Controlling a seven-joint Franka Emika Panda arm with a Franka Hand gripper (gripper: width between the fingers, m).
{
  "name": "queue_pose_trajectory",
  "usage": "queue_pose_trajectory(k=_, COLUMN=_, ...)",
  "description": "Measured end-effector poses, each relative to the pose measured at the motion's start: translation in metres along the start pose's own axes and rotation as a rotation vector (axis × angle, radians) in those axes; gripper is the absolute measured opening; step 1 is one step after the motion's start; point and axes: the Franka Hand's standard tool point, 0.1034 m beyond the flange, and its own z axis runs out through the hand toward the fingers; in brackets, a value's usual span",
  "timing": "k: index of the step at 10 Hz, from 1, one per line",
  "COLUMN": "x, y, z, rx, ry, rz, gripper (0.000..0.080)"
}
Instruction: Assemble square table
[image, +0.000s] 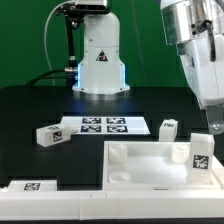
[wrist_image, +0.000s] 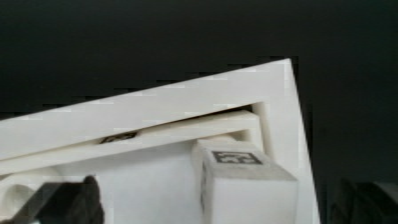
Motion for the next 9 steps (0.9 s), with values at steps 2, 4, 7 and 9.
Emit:
queue_pose_trajectory(k=2, x=-0.004, y=0.009, z=0.000, rx=-0.021, ry=-0.005, rz=-0.172, gripper=0.0648)
queue_pose_trajectory(k=4, x=-0.007, y=0.022, z=-0.013, rx=-0.049, ry=-0.020, rz=-0.505, gripper=0.0648)
queue_pose_trajectory(k=7, x=-0.004, y=0.025, z=-0.010, rx=-0.051, ry=-0.020, rz=-0.700, gripper=0.0648)
queue_pose_trajectory(k=9, x=-0.002, y=0.027, z=-0.008, rx=-0.054, ry=-0.022, rz=-0.808, gripper=0.0648)
